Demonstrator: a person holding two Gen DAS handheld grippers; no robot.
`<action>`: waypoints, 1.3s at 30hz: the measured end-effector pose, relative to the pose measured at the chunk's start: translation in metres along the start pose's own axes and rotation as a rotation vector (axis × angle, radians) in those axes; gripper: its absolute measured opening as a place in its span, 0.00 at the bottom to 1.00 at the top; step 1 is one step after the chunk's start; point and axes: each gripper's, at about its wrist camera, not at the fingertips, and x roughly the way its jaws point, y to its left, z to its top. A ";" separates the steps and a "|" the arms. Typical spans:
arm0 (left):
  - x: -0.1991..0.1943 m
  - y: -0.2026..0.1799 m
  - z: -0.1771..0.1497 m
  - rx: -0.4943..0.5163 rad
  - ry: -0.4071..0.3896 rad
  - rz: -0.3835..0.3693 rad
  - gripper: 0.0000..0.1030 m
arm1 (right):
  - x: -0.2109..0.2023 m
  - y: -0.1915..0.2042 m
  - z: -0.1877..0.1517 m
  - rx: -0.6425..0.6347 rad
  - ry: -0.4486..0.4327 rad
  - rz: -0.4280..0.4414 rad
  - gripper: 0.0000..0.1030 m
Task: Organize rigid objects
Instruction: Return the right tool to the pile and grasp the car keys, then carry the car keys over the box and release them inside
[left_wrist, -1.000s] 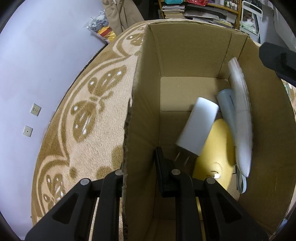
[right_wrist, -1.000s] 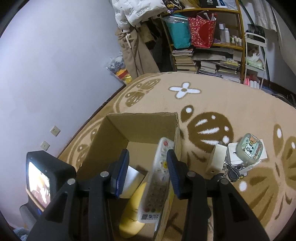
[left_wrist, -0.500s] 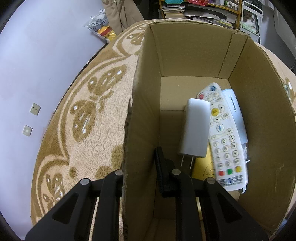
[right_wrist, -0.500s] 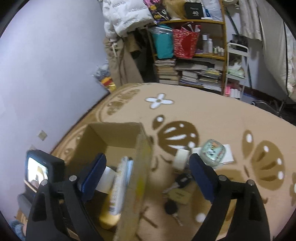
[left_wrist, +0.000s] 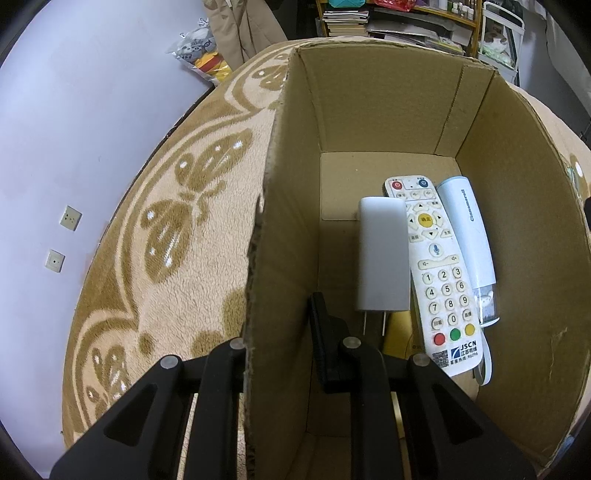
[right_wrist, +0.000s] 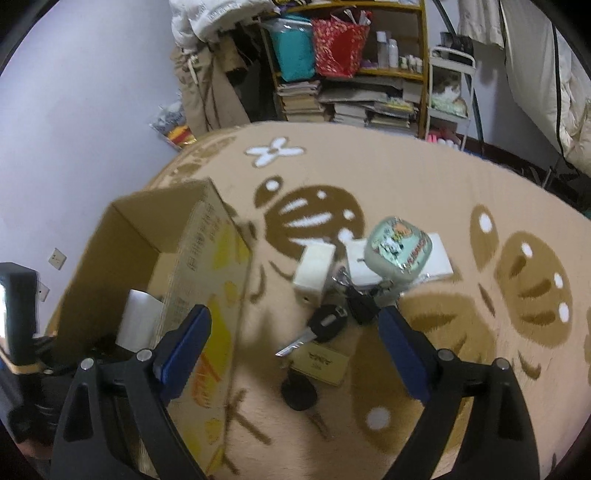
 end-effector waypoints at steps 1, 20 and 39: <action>0.000 0.000 0.000 0.000 0.000 0.000 0.17 | 0.004 -0.002 -0.002 0.006 0.007 0.003 0.94; 0.000 0.000 0.000 0.003 0.000 0.002 0.17 | 0.050 -0.014 -0.033 0.026 0.220 0.020 0.43; -0.001 0.000 0.001 0.004 0.000 0.004 0.17 | -0.018 -0.015 -0.006 0.026 -0.030 0.038 0.03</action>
